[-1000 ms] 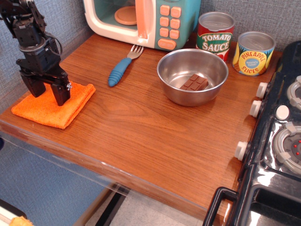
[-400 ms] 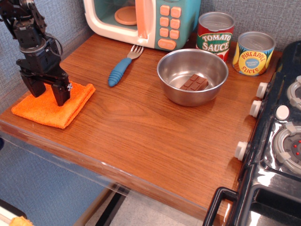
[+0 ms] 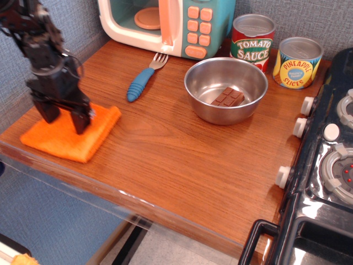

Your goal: Move orange cloth to bottom right of table.

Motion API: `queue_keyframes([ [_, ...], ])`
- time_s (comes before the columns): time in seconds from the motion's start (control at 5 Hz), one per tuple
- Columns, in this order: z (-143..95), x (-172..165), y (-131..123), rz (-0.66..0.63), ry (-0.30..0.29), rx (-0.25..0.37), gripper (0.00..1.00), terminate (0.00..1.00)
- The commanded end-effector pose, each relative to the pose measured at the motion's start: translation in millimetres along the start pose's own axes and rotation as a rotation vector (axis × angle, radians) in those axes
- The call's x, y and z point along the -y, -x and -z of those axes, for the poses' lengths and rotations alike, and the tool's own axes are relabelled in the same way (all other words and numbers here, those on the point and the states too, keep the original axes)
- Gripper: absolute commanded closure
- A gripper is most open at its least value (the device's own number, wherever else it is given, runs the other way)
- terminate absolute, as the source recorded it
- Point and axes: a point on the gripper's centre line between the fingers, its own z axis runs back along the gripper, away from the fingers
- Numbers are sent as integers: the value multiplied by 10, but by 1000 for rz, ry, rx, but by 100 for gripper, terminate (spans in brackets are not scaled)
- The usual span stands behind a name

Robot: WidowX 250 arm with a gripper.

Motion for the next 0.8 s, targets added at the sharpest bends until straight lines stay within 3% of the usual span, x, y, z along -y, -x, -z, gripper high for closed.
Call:
queue_keyframes([
  [0.0, 37, 1120, 110, 14, 146, -84, 0, 0],
  [0.2, 6, 1547, -1, -12, 166, -96, 0, 0],
  [0.6, 38, 1844, 31, -29, 109, -70, 0, 0],
])
